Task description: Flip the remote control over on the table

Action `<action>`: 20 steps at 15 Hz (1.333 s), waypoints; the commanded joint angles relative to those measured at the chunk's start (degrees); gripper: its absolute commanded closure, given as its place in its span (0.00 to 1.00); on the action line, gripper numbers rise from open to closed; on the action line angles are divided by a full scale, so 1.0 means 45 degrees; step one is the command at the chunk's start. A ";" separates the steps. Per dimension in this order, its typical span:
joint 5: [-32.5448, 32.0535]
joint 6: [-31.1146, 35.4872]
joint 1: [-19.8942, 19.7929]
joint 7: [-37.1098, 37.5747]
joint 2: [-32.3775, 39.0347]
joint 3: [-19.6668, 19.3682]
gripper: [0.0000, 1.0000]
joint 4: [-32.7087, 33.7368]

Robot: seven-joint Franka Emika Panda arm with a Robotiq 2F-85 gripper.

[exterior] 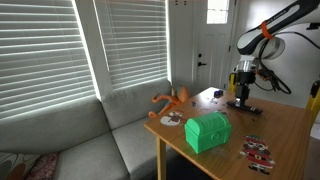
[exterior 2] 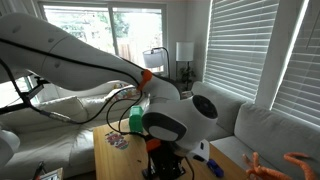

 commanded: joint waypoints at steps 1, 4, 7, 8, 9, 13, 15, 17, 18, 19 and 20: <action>-0.0183 -0.0379 -0.0216 0.0008 0.0314 0.0260 0.57 0.0439; -0.0238 -0.0353 -0.0193 0.0038 0.0282 0.0291 0.63 0.0429; -0.0398 -0.0271 -0.0126 0.0120 0.0160 0.0327 0.66 0.0349; -0.0507 -0.0160 -0.0070 0.0209 0.0055 0.0339 0.69 0.0246; -0.0587 -0.0097 -0.0037 0.0217 -0.0013 0.0363 0.70 0.0192; -0.1660 0.0490 0.0324 0.0820 -0.0495 0.0439 0.91 -0.0202; -0.2505 0.0882 0.0563 0.1370 -0.0676 0.0480 0.89 -0.0345; -0.3371 0.1460 0.0831 0.1992 -0.0858 0.0558 0.90 -0.0552; -0.3852 0.1781 0.0991 0.2425 -0.0924 0.0566 0.90 -0.0648; -0.4280 0.2114 0.1135 0.2872 -0.0957 0.0580 0.90 -0.0711; -0.4565 0.2344 0.1238 0.3176 -0.0926 0.0618 0.90 -0.0728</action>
